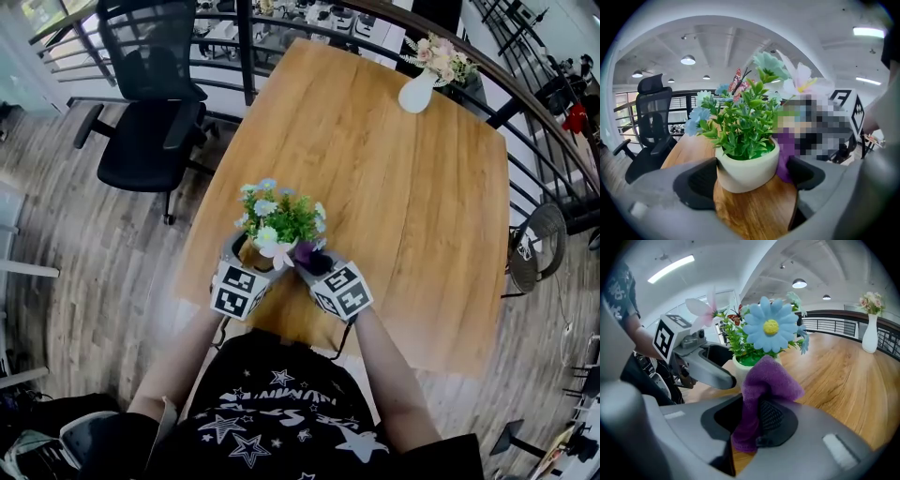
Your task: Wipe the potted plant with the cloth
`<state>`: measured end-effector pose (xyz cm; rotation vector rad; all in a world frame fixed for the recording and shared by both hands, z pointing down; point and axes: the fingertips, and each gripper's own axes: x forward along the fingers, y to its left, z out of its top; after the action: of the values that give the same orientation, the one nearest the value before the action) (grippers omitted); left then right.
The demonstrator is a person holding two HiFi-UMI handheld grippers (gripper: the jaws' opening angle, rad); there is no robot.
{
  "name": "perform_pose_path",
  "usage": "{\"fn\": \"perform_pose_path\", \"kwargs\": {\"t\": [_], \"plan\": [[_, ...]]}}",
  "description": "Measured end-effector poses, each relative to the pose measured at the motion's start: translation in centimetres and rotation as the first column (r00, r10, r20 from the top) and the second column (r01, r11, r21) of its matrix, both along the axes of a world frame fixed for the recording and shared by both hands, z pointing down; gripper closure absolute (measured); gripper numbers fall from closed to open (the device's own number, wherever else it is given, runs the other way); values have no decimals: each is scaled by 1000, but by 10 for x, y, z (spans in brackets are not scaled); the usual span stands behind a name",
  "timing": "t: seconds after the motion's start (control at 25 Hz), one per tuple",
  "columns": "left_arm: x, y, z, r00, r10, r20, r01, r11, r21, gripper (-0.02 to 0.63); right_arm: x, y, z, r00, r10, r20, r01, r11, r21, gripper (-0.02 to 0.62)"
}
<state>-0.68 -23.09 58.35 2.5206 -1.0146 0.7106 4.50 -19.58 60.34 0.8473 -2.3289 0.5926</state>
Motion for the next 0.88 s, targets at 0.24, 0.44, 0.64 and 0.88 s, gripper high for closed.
{"fn": "perform_pose_path", "kwargs": {"t": [0.24,0.44,0.64,0.88], "plan": [[0,23,2,994,104,16,-103,994,-17,106,13,-8,1,999,43,-26,-42,999,8,512],[-13,34,5,964,255,70,-254,967,-26,106,14,-11,2,998,51,-39,-51,999,10,512],[-37,16,9,917,365,161,-371,928,9,106,14,-11,1,997,60,-38,-60,998,5,512],[-32,-9,3,813,565,143,-576,816,53,104,16,-11,1,997,64,-48,-64,998,-7,511]]}}
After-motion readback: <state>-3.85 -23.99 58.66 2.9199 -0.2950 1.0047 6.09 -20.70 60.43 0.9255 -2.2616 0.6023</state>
